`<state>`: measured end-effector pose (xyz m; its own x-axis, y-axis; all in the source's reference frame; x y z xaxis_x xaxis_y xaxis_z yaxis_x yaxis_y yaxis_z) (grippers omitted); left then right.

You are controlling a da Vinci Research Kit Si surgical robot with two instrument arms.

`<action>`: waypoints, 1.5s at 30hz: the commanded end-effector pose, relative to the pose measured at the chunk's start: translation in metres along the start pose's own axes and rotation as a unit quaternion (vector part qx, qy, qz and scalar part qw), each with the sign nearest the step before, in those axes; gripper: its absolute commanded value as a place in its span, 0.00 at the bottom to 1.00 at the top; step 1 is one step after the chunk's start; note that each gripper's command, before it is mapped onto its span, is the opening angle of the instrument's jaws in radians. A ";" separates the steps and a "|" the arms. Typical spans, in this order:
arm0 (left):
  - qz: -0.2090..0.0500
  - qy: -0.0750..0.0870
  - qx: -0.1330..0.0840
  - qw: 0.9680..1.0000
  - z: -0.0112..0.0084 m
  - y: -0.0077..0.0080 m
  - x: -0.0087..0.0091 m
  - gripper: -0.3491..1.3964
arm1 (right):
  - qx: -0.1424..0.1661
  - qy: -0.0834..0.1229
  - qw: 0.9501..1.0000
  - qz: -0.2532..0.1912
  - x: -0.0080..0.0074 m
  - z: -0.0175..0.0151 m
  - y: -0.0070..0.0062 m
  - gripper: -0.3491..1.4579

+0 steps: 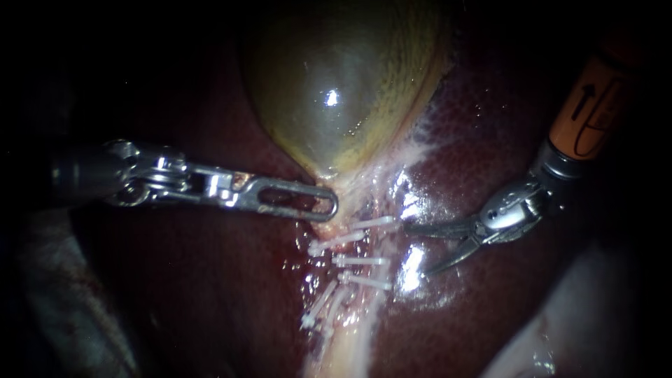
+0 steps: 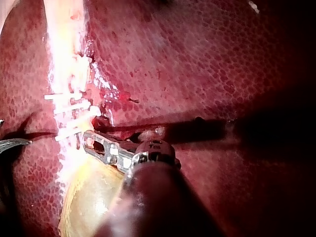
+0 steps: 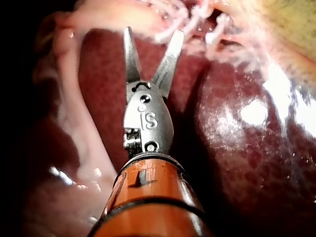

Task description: Go to the cutting position right tube

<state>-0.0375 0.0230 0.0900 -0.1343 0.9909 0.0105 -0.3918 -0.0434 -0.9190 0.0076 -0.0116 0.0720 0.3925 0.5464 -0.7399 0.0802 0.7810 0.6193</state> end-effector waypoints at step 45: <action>-0.004 0.006 -0.006 1.000 -0.0046 0.0061 -0.0006 0.00 | 0.014 -0.042 0.978 0.204 -0.0013 0.0039 -0.0014 0.86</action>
<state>-0.0357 0.0227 0.0825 -0.1185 0.9929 0.0138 -0.3817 -0.0328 -0.9237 0.0106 -0.0146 0.0732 0.4724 0.7836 -0.4034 -0.0747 0.4917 0.8676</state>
